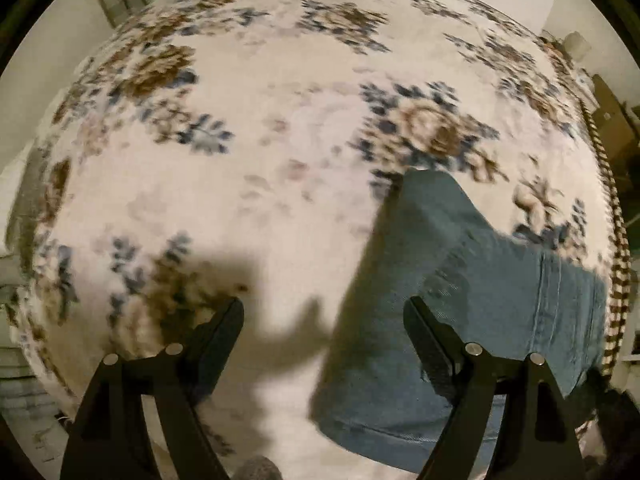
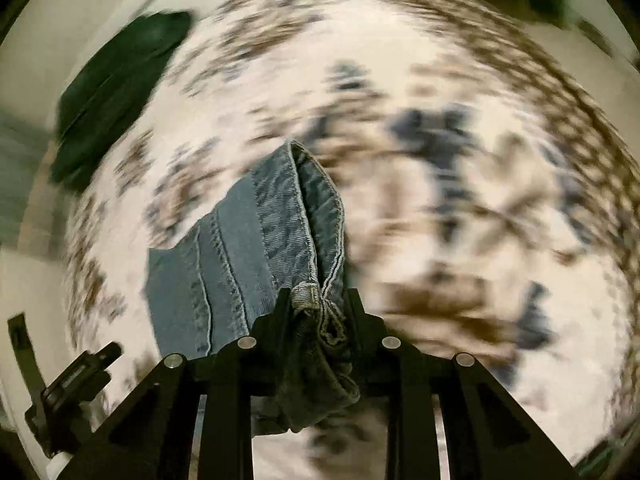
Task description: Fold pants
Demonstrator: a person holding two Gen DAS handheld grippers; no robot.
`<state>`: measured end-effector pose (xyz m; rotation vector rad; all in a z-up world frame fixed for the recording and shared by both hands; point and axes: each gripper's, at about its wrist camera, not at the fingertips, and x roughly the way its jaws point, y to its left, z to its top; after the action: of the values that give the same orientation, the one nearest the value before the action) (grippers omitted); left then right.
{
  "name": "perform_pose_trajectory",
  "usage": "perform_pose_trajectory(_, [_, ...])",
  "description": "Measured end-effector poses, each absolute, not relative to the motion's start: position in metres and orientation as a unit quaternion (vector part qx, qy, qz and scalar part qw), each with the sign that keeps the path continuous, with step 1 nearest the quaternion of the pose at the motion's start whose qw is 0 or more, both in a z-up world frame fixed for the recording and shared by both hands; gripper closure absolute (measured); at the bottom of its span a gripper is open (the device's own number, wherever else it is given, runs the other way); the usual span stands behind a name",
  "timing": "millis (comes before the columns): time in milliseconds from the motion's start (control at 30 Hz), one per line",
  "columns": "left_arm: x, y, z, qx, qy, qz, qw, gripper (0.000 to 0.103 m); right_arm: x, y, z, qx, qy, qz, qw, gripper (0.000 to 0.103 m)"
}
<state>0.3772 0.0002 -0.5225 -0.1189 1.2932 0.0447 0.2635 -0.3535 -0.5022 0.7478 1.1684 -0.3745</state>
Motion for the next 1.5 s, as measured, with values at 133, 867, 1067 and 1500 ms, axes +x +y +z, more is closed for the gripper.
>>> perform_pose_trajectory(133, [0.376, -0.034, -0.547, -0.028, 0.613, 0.002, 0.789, 0.022, 0.253, -0.371, -0.55, 0.363, 0.599, -0.172, 0.692, 0.059])
perform_pose_trajectory(867, [0.381, -0.072, -0.562, -0.028, 0.606, -0.032, 0.794, 0.022, 0.325, -0.424, -0.548, 0.353, 0.586, -0.068, 0.726, 0.096])
perform_pose_trajectory(1067, [0.374, -0.06, -0.574, -0.047, 0.625, -0.02, 0.779, 0.022, 0.297, -0.433, -0.574, 0.436, 0.599, -0.025, 0.671, 0.031])
perform_pose_trajectory(1500, [0.362, -0.013, -0.606, -0.165, 0.654, -0.065, 0.735, 0.02, 0.248, -0.365, -0.641, 0.542, 0.586, 0.021, 0.602, 0.0])
